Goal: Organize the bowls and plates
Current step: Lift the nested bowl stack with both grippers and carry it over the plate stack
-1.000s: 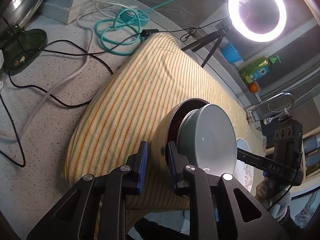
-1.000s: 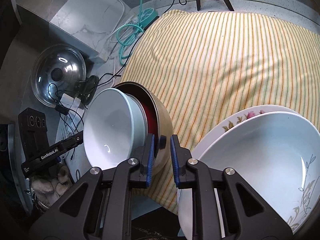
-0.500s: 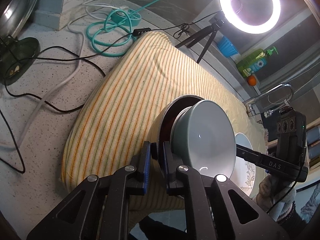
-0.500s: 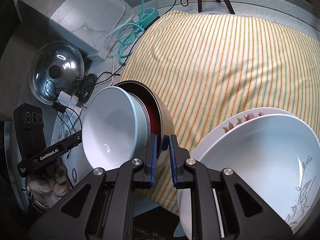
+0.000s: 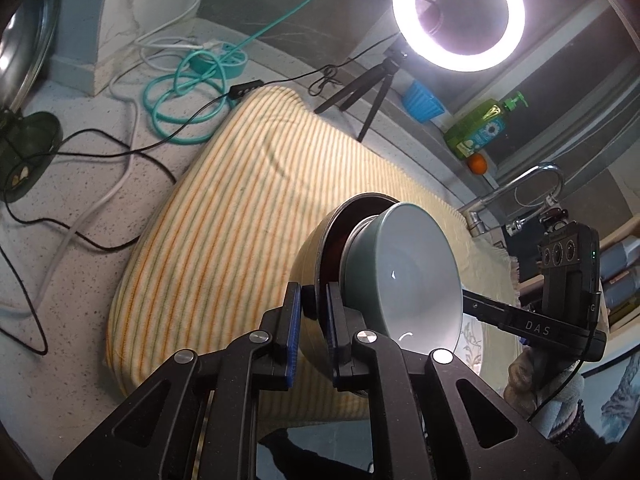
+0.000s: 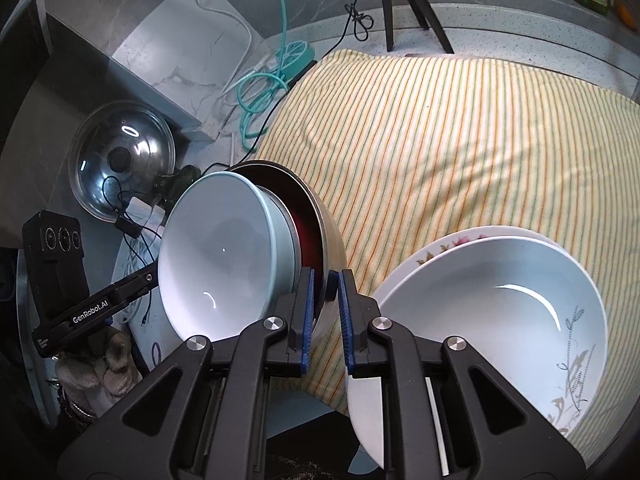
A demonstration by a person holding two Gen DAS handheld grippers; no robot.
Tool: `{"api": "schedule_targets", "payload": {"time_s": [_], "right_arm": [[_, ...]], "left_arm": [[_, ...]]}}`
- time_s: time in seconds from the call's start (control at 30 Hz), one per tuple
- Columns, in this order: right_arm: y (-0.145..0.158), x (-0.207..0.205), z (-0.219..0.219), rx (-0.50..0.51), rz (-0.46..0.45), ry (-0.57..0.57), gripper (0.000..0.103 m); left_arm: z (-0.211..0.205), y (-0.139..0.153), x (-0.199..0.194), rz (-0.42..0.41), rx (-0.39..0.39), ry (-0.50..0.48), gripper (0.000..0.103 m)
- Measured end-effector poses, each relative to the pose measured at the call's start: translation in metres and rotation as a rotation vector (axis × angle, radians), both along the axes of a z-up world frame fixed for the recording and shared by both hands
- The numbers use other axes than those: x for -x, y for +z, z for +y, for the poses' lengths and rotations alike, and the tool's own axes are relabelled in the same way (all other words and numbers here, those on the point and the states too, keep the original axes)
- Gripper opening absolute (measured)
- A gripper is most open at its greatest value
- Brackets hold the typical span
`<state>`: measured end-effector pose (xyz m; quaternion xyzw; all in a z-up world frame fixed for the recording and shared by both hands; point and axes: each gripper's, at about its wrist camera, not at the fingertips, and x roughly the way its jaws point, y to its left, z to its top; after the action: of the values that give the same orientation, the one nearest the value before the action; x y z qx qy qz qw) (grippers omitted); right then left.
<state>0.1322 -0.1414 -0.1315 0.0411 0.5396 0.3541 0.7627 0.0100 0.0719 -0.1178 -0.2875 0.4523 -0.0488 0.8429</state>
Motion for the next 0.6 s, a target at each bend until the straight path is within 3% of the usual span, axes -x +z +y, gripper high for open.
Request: {"api": "schedule_targets", "payload": {"time_s": [0.6], "right_arm": [[0.029,0.007,-0.083,-0.024,-0.03,-0.138,0.013]], "left_arm": [[-0.062,0.026,-0.024,-0.064,0.014,-0.141,0.008]]}}
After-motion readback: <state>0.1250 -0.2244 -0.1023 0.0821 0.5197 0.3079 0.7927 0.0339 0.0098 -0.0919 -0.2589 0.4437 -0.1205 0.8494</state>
